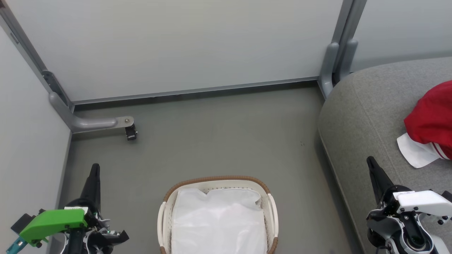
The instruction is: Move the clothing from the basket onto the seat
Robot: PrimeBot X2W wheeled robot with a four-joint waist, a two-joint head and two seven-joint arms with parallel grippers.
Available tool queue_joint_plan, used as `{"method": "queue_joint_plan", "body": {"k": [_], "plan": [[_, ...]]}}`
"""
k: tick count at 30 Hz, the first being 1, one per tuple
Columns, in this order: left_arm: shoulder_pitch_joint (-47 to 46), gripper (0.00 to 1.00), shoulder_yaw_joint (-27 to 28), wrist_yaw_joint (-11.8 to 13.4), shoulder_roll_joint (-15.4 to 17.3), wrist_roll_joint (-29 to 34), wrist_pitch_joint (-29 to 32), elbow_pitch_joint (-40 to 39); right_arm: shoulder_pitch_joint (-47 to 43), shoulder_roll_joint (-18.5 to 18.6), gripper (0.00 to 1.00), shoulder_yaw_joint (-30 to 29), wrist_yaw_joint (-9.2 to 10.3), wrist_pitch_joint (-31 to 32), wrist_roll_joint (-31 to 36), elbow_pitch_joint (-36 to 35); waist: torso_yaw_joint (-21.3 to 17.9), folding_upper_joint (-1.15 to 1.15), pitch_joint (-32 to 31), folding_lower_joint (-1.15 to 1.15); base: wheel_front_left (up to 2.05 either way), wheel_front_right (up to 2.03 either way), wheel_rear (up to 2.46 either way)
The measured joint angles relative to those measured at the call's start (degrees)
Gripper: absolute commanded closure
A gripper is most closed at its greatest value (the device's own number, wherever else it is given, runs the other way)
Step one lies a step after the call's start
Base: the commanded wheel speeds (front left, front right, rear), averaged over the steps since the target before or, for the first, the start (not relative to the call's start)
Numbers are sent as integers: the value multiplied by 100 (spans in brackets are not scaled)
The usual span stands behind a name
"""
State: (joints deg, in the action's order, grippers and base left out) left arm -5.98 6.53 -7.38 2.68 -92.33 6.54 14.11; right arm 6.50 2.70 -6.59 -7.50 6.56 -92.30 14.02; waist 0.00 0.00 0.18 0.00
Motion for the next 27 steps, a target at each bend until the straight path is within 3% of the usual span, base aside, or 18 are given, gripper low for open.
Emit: {"method": "queue_joint_plan", "body": {"k": [27], "plan": [[0, 100, 0, -1, 0, 0, 0, 0, -1, 0, 100, 0, 0, 0, 0, 0, 0, 0, 0, 0, 0, 0, 0]]}}
